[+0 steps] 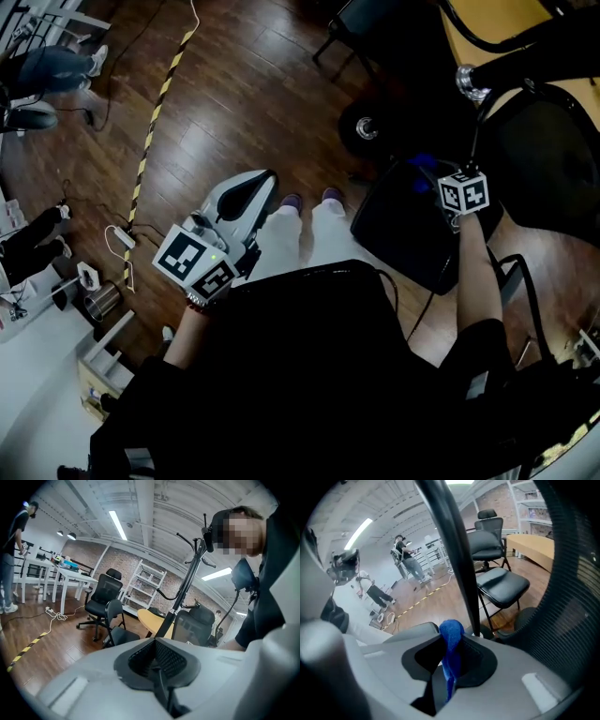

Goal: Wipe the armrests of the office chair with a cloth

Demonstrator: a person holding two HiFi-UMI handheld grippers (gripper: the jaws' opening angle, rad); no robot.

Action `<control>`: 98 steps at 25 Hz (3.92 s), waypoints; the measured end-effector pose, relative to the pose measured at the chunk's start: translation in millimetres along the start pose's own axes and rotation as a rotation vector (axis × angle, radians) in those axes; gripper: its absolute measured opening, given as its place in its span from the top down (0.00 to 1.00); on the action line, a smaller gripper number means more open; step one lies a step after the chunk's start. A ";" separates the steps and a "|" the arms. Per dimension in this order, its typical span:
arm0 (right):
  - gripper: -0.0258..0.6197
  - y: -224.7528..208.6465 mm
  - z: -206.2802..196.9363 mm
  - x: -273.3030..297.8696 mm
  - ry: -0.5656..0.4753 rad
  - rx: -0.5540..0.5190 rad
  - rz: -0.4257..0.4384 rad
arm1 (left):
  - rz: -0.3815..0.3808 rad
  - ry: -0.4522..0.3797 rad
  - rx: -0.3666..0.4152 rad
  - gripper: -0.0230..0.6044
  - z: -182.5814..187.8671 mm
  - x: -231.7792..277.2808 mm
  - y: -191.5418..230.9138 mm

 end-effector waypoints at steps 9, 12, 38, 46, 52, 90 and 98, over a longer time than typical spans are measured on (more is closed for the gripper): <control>0.85 15.2 46.1 40.1 0.115 -0.075 0.159 | -0.033 0.042 0.229 0.95 9.6 9.5 -4.8; 0.85 27.5 56.7 51.7 0.156 -0.123 0.168 | -0.019 0.037 0.204 0.95 10.5 4.7 3.1; 0.86 134.8 37.2 61.7 0.329 -0.245 0.210 | -0.103 0.041 0.234 0.95 20.4 -4.4 19.5; 0.86 197.8 -3.3 63.2 0.337 -0.299 0.227 | -0.125 0.056 0.238 0.95 18.7 -15.8 16.0; 0.86 225.0 -26.9 60.8 0.314 -0.203 0.252 | -0.175 0.089 0.254 0.95 16.6 -18.5 12.7; 0.86 242.9 -141.5 24.5 0.224 0.113 -0.044 | -0.444 0.203 0.348 0.95 4.1 25.8 -37.1; 0.86 210.7 -132.0 13.8 0.402 0.079 -0.202 | -0.408 0.196 0.306 0.95 2.6 30.1 -31.5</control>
Point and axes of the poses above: the fingertips, and each gripper's own axes: x forward along the fingers, y to its left, z out of its top, the point moved 10 cm from there along -x, backward along the fingers
